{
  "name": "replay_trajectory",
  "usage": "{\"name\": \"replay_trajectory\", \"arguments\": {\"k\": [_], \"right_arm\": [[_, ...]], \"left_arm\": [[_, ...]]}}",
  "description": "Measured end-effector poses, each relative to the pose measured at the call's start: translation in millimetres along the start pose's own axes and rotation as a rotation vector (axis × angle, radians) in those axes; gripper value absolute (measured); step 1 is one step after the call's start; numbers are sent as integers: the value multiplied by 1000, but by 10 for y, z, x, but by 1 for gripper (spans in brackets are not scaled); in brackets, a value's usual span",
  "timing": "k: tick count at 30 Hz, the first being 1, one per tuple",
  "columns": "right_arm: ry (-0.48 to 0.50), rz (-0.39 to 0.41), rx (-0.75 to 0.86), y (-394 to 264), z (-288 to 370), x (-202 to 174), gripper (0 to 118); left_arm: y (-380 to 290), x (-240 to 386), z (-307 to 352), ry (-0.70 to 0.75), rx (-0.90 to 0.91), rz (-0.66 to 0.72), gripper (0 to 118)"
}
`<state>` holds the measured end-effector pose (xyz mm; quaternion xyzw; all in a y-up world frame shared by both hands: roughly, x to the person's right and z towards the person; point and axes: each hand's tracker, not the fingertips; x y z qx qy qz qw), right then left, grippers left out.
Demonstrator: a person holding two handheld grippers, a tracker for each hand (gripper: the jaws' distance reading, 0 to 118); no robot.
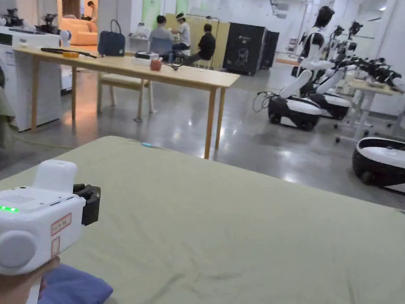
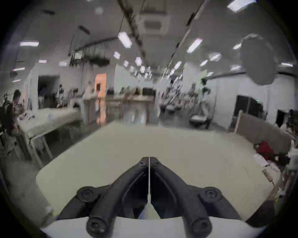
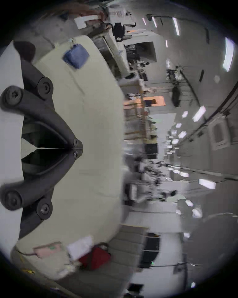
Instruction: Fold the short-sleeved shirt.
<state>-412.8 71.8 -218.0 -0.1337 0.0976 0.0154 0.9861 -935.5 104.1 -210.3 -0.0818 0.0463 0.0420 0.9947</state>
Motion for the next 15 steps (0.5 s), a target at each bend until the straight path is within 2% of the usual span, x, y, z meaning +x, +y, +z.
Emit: {"name": "replay_trajectory", "arguments": {"k": [2,5,6,10,11,12,14,15], "right_arm": [[24,-5,153,255,5,132,1],[-63,82,164,578,-35,248,1],[-72,83,160,661,39,259,2],[-58,-52,221,653,399,360,2],[-49,-62,212,649,418,398,2],[-48,-37,181,648,410,434,2],[-99,68,157,643,439,429,2],[-118,95,171,632,471,422,2]], "left_arm": [[168,601,77,-32,83,-18,0],[350,1259,172,-71,116,-69,1],[377,1476,216,-96,119,-74,3],[332,2010,505,-112,173,-39,5],[307,2087,543,-112,170,-30,5],[295,2133,555,-149,138,-5,5],[288,2176,528,-210,87,1,5],[275,2215,550,-166,109,-15,5]]}}
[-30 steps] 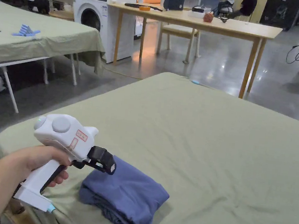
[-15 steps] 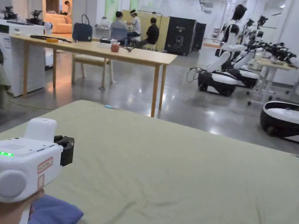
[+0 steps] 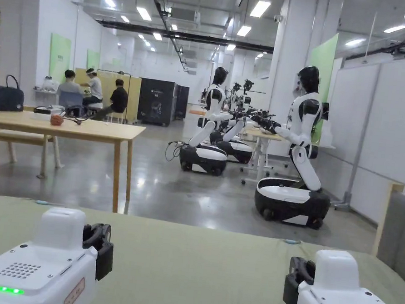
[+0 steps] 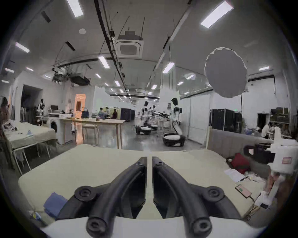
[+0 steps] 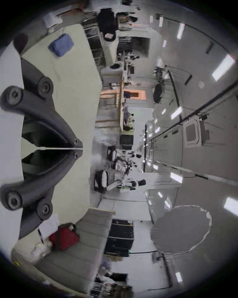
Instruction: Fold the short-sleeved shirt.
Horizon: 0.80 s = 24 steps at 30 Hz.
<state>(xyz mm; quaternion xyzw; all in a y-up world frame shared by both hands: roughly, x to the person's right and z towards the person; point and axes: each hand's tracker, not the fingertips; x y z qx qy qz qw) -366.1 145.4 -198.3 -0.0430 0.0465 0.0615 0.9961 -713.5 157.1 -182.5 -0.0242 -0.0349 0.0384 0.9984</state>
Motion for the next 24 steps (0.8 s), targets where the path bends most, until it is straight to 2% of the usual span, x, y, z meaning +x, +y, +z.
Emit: {"name": "replay_trajectory", "arguments": {"k": [1,4,8,9,11,13,14,15,17,20,22,23,24], "right_arm": [[11,-25,5,2,-11,-1,2],[39,-89,16,36,40,24,2],[39,-71,17,67,106,-46,2],[42,-57,23,76,114,-70,4],[37,-38,17,99,104,-107,11],[35,-20,19,108,111,-150,27],[33,-16,20,109,110,-162,38],[33,-16,21,112,108,-165,54],[37,-20,21,118,110,-172,74],[35,-27,30,122,112,-179,93],[36,-29,33,123,114,-179,112],[44,-37,29,123,115,-178,118],[61,-51,25,124,117,-173,118]], "left_arm": [[-5,23,17,35,11,-26,5],[-10,25,-20,13,-10,-10,5],[-42,57,33,20,-13,-40,7],[-41,48,36,24,-14,-42,11],[-44,35,35,27,-14,-39,26],[-32,32,45,22,-21,-41,43],[-28,40,53,24,-19,-46,54],[-21,47,59,25,-14,-53,68],[-4,57,67,22,-9,-61,76],[26,86,82,16,-2,-69,79],[35,105,87,13,2,-72,107],[38,119,92,7,0,-70,117],[38,129,98,1,1,-69,118]]}}
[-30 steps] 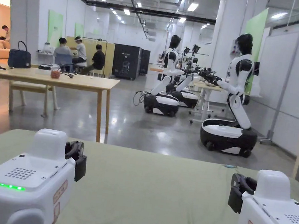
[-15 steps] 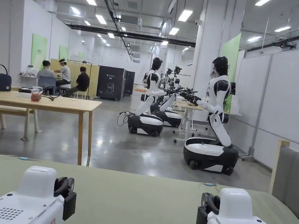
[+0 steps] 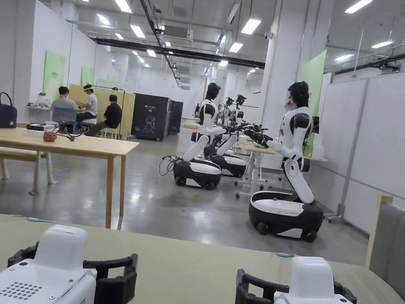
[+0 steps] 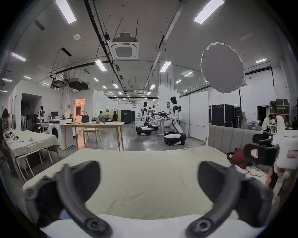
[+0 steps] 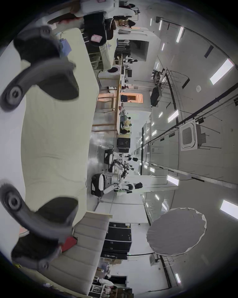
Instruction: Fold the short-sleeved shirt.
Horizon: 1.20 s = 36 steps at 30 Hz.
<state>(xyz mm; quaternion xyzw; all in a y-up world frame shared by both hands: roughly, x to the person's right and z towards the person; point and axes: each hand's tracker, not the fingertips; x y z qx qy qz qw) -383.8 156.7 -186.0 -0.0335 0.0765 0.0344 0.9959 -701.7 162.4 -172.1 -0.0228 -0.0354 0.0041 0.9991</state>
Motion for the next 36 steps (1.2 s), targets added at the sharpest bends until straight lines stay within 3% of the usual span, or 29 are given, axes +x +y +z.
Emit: {"name": "replay_trajectory", "arguments": {"k": [8,15,17,20,25,36], "right_arm": [[17,-18,-55,50,76,-93,118],[-46,-48,-92,81,137,-111,118],[-46,-70,-103,91,152,-96,118],[23,-163,-144,98,128,-11,118],[-33,-114,-160,100,96,-43,118],[-76,-125,-117,120,143,-51,118]], "left_arm": [[29,137,74,-23,22,-27,118],[-5,137,63,-46,20,-1,118],[-19,135,51,-39,16,-3,118],[-27,118,33,-50,13,21,118],[-28,113,32,-45,17,15,118],[-16,64,50,-41,28,37,118]]}}
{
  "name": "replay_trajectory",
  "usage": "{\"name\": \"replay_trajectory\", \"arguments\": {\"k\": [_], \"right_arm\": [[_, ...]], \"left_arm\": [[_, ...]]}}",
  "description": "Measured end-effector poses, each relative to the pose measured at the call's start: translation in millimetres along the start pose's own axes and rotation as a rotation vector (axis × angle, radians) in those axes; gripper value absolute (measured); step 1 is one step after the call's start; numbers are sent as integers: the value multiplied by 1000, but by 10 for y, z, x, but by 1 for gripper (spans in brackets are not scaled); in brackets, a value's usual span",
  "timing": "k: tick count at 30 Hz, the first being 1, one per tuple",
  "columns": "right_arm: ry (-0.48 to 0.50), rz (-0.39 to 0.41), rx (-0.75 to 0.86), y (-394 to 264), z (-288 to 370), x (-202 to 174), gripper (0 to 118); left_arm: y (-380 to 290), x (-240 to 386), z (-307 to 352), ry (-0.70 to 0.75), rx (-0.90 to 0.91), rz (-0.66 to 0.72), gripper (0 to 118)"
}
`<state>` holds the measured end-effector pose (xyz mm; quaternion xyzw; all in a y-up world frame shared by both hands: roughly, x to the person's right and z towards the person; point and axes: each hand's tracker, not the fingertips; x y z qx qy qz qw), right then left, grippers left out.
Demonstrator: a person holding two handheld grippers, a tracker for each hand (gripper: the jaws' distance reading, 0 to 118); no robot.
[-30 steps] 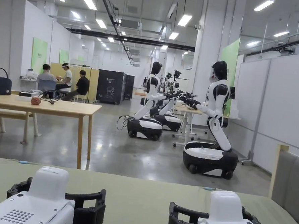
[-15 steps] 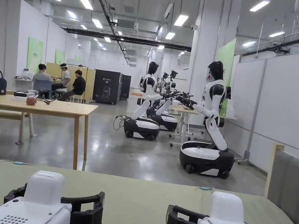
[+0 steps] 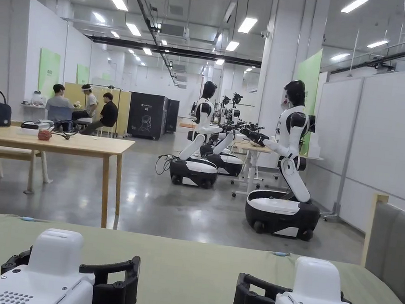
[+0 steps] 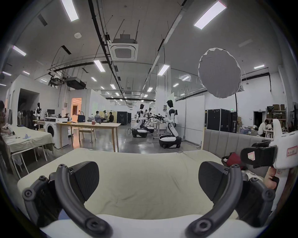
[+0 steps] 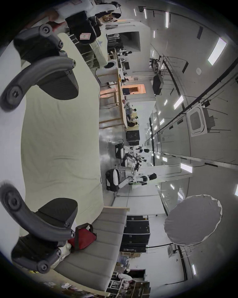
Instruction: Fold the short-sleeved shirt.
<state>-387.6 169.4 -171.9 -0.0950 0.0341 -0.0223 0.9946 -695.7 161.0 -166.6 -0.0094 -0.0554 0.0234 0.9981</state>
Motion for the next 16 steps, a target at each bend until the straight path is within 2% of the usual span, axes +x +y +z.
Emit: {"name": "replay_trajectory", "arguments": {"k": [4,10,12,16], "right_arm": [[42,-35,24,11,40,55,118],[24,-9,56,25,60,28,118],[-8,-18,81,14,70,13,118],[-2,-42,71,32,63,56,118]], "left_arm": [[4,0,2,2,0,3,118],[0,27,-9,-2,-3,-5,118],[1,33,-13,-5,-1,-4,118],[10,51,-14,-6,-1,-8,118]]}}
